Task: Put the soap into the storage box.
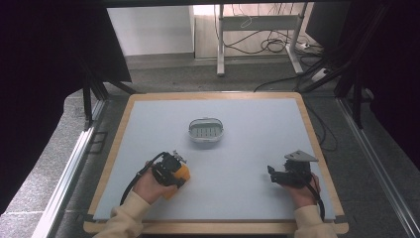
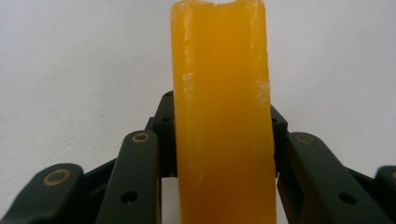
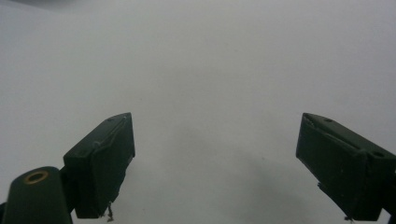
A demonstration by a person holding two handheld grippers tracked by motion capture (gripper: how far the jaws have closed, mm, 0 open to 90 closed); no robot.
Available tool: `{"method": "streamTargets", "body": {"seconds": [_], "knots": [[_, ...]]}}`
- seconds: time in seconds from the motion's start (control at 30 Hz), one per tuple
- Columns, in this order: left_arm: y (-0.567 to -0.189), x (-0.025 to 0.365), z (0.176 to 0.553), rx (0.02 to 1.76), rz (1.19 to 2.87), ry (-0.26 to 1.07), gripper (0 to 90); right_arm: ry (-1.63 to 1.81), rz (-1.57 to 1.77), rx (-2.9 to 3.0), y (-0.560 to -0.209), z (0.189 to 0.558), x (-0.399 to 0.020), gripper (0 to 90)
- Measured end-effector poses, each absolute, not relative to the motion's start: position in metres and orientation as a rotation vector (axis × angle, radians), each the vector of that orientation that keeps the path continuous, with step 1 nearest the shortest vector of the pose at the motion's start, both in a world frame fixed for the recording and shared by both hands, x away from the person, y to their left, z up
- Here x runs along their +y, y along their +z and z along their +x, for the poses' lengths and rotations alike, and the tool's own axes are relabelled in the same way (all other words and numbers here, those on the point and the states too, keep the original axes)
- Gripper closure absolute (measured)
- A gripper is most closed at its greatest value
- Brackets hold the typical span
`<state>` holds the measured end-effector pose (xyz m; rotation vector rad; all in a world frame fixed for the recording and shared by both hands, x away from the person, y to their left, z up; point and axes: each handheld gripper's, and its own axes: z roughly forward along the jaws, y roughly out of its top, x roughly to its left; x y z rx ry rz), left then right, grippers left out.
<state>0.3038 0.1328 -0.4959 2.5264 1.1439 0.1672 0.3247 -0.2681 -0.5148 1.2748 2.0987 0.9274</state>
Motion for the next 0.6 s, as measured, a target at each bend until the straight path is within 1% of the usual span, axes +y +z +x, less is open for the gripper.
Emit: {"method": "streamTargets", "body": {"seconds": [0.27, 0.6], "knots": [[-0.492, 0.134, 0.302, 1.112, 2.521, 0.143, 61.4, 0.934, 1.289, 2.094, -0.514, 0.325, -0.270, 12.0], [-0.478, 0.144, 0.301, 1.064, 2.496, 0.099, 61.4, 0.932, 1.284, 2.094, -0.514, 0.325, -0.269, 12.1]]}}
